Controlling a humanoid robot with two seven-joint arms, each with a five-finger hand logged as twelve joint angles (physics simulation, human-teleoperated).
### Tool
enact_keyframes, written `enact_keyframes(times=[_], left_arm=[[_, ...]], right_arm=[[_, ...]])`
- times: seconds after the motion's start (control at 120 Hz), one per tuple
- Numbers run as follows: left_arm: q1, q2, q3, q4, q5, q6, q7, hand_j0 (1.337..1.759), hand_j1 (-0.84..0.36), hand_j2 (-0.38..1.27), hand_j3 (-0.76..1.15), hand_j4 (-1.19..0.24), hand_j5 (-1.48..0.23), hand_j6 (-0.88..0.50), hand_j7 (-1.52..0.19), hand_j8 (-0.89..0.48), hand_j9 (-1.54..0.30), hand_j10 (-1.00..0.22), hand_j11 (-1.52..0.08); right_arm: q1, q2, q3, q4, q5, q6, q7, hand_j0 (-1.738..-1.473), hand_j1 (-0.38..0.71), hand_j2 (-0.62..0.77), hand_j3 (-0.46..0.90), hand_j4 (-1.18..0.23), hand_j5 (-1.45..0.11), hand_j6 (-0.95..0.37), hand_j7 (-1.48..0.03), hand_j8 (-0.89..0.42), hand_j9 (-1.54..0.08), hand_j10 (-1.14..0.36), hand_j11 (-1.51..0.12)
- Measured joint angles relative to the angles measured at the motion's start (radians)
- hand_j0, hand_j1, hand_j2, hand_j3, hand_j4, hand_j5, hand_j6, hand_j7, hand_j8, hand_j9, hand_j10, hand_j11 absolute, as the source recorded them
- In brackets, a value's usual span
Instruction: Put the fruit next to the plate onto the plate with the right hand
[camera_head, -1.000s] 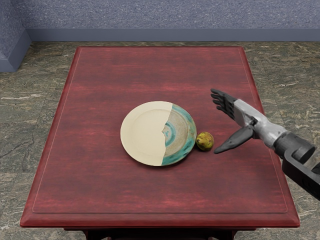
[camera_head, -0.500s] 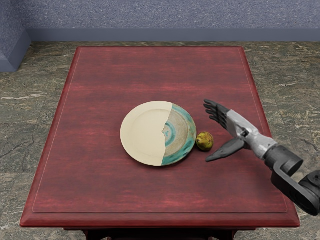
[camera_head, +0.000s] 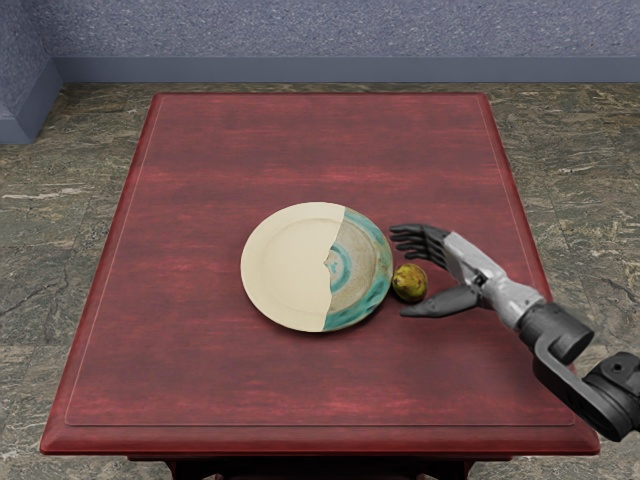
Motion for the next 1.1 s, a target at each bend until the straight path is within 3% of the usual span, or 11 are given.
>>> enact_keyframes(times=[0.267,0.467,0.625,0.667,0.783,0.958,1.1], left_arm=[[0.0,0.0,0.0,0.0,0.0,0.0,0.0,1.658,0.35,0.0,0.0,0.0,0.0,0.0,0.0,0.0,0.0,0.0,0.0],[0.0,0.0,0.0,0.0,0.0,0.0,0.0,1.658,0.35,0.0,0.0,0.0,0.0,0.0,0.0,0.0,0.0,0.0,0.0],[0.0,0.0,0.0,0.0,0.0,0.0,0.0,1.658,0.35,0.0,0.0,0.0,0.0,0.0,0.0,0.0,0.0,0.0,0.0],[0.0,0.0,0.0,0.0,0.0,0.0,0.0,1.658,0.35,0.0,0.0,0.0,0.0,0.0,0.0,0.0,0.0,0.0,0.0],[0.0,0.0,0.0,0.0,0.0,0.0,0.0,1.658,0.35,0.0,0.0,0.0,0.0,0.0,0.0,0.0,0.0,0.0,0.0],[0.0,0.0,0.0,0.0,0.0,0.0,0.0,1.658,0.35,0.0,0.0,0.0,0.0,0.0,0.0,0.0,0.0,0.0,0.0],[0.0,0.0,0.0,0.0,0.0,0.0,0.0,1.658,0.35,0.0,0.0,0.0,0.0,0.0,0.0,0.0,0.0,0.0,0.0]], right_arm=[[-0.003,0.018,-0.004,-0.02,-0.041,-0.017,-0.002,-1.658,0.02,-0.06,0.0,-0.31,-0.4,-0.31,-0.4,-0.31,-0.4,-0.31,-0.4],[-0.006,0.017,-0.008,-0.028,-0.045,-0.019,0.004,-1.658,0.21,-0.09,0.0,-0.47,-0.6,-0.47,-0.61,-0.47,-0.6,-0.41,-0.61],[-0.015,0.02,-0.009,-0.037,-0.042,-0.02,0.02,-1.656,0.32,0.13,0.0,-0.65,-0.81,-0.64,-0.82,-0.4,-0.82,-0.34,-0.84],[-0.016,0.023,-0.008,-0.041,-0.041,-0.021,0.023,-1.655,0.34,0.18,0.0,-0.69,-0.86,-0.62,-0.87,-0.4,-0.87,-0.33,-0.9],[-0.018,0.027,-0.007,-0.047,-0.041,-0.021,0.028,-1.653,0.35,0.32,0.0,-0.78,-0.96,-0.61,-0.99,-0.42,-0.98,-0.33,-1.03],[-0.016,0.027,-0.004,-0.049,-0.04,-0.02,0.027,-1.651,0.29,0.25,0.0,-0.85,-1.04,-0.62,-1.07,-0.45,-1.06,-0.33,-1.11],[-0.011,0.022,0.002,-0.047,-0.033,-0.013,0.026,-1.651,0.25,0.31,0.0,-0.86,-1.08,-0.68,-1.1,-0.48,-1.09,-0.37,-1.14]])
